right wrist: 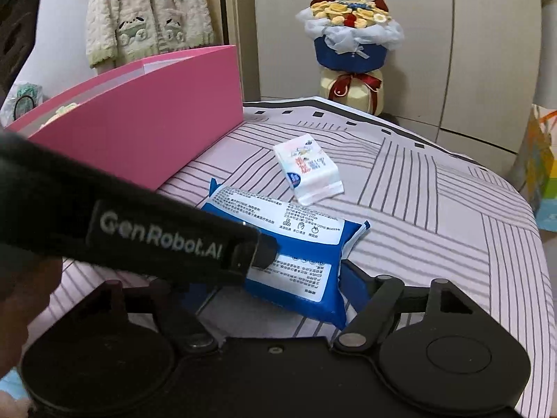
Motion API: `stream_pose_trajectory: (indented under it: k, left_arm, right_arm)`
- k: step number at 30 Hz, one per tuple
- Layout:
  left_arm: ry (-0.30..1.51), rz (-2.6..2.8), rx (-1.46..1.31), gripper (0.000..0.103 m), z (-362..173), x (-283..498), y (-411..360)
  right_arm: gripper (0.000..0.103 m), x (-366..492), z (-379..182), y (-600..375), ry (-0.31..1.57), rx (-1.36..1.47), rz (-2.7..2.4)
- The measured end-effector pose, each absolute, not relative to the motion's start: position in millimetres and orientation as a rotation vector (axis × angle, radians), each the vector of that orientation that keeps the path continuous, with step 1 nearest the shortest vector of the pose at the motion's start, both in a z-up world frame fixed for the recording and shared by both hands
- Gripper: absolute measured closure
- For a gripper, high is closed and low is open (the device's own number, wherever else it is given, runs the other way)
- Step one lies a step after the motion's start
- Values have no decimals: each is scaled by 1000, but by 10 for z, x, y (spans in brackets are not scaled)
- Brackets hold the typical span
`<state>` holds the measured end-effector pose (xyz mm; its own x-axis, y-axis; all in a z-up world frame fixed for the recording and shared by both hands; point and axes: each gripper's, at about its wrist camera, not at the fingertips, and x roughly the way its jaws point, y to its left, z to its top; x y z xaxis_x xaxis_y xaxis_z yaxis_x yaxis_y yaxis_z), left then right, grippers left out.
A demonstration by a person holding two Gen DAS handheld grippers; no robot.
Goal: Organize soft objects
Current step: 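Close both grippers on the blue wet-wipes pack and lift it, then carry the blue pack with both grippers over the shoebox and lower it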
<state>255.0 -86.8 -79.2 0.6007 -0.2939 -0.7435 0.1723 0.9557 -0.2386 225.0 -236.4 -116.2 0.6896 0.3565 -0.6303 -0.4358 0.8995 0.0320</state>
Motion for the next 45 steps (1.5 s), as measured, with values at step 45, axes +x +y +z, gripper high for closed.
stream_pose_trajectory:
  k: [45]
  left_arm:
    - [700,-424,-14,52,600,898,360]
  right_arm:
    - [16,877,239,-1377,532,-204,616]
